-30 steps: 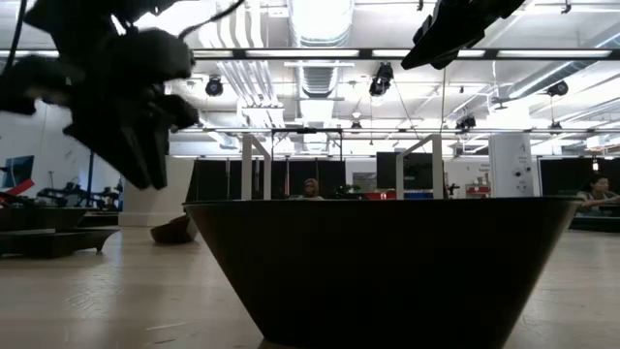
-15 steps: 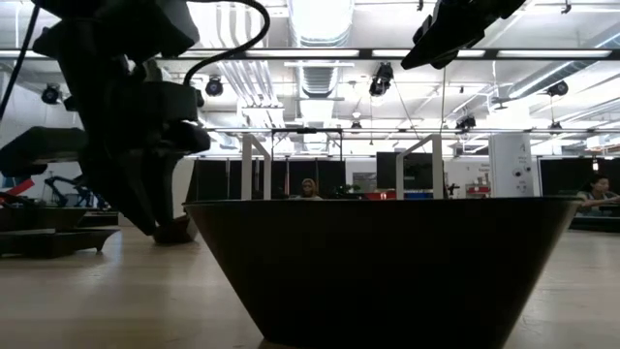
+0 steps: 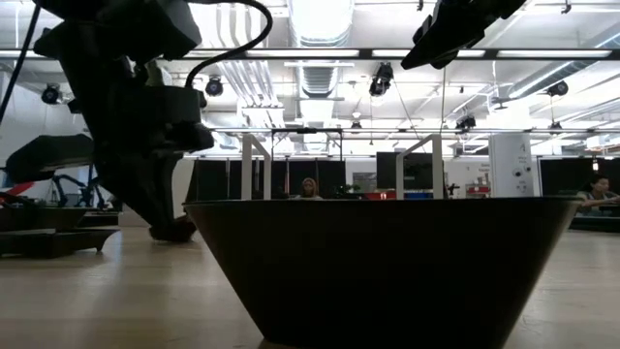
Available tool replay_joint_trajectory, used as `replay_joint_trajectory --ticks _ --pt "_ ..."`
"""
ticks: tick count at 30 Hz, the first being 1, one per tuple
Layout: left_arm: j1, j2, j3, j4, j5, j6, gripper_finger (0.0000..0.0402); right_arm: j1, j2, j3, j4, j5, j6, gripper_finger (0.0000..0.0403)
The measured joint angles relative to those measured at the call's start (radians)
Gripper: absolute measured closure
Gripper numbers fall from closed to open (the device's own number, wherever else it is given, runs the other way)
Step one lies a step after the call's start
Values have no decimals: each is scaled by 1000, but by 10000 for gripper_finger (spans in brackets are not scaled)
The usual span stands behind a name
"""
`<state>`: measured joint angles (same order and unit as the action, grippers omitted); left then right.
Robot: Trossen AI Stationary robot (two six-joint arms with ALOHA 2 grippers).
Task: Pick & Place Mini shaped plates
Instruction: Put the black drop-shaped plate on the shelf
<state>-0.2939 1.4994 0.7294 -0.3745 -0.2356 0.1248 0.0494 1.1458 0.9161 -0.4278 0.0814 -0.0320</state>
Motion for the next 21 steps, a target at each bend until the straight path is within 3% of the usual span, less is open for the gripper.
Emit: replay_joint_trajectory --ticks 11,21 --pt "19 0 161 -2 0 169 401 0 0 0 0 0 -5 394" --pt "200 0 363 -28 18 483 401 0 0 0 0 0 -6 394"
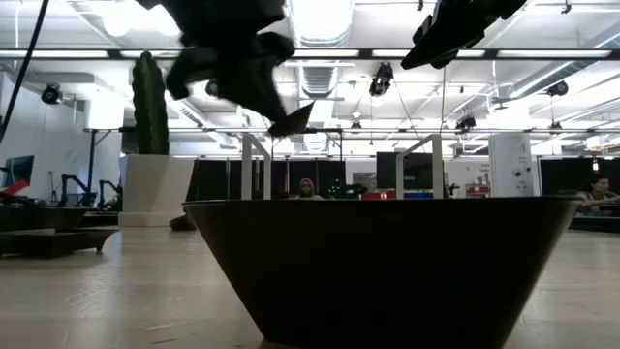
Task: Pick & Place Mini shaped plates
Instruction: Put the black drop-shaped plate on the shelf
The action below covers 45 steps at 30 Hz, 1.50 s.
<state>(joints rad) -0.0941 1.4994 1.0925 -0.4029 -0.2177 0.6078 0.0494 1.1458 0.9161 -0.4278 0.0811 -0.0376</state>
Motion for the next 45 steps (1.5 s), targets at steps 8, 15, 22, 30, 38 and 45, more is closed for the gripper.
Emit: replay_joint_trajectory --ticks 8,15,22,30,38,45 --pt "216 23 211 -198 67 76 401 0 0 0 0 0 -10 394" --pt "374 169 410 -343 98 91 401 0 0 0 1 0 -34 394" --pt "439 373 685 -439 118 -77 401 0 0 0 1 0 -34 394" --pt "440 543 821 -577 112 -83 401 0 0 0 0 0 -34 394" --pt "437 602 817 -671 88 30 401 0 0 0 -1 0 -49 394" --pt "428 602 804 -666 114 44 402 0 0 0 -1 0 -64 394"
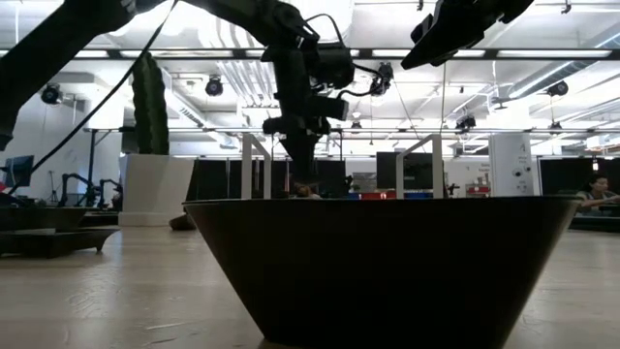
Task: Pick & Place Mini shaped plates
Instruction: Put the black drop-shaped plate on the shelf
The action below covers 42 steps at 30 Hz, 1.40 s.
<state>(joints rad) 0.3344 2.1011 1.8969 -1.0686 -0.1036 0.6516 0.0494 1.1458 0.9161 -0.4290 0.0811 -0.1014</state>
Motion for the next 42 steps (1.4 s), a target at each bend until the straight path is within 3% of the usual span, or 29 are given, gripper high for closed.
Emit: replay_joint_trajectory --ticks 7,19,42 --pt "-5 1 -137 126 -16 -2 402 0 0 0 0 0 -10 394" --pt "9 0 -233 246 -63 2 402 0 0 0 0 0 -15 394" --pt "86 -1 -282 320 -86 -62 401 0 0 0 17 0 -30 394"
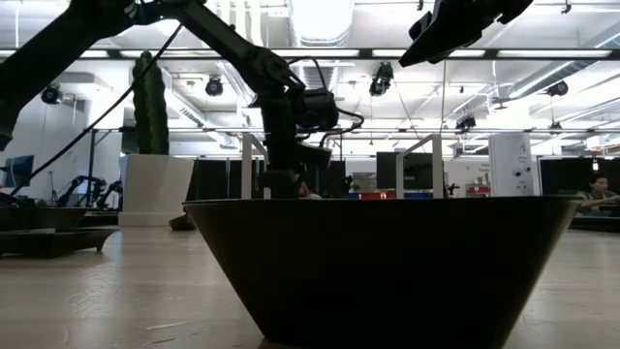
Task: Pick & Place Mini shaped plates
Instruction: Put the black drop-shaped plate on the shelf
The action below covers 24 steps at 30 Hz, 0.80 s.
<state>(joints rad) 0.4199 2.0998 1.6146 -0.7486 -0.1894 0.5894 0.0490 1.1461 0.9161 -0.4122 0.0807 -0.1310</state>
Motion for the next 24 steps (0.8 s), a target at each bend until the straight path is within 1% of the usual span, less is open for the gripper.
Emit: replay_joint_trajectory --ticks 7,24 --pt "11 0 0 0 15 -7 402 0 0 0 0 0 0 394" --pt "10 0 0 2 14 -11 401 0 0 0 0 0 0 394"
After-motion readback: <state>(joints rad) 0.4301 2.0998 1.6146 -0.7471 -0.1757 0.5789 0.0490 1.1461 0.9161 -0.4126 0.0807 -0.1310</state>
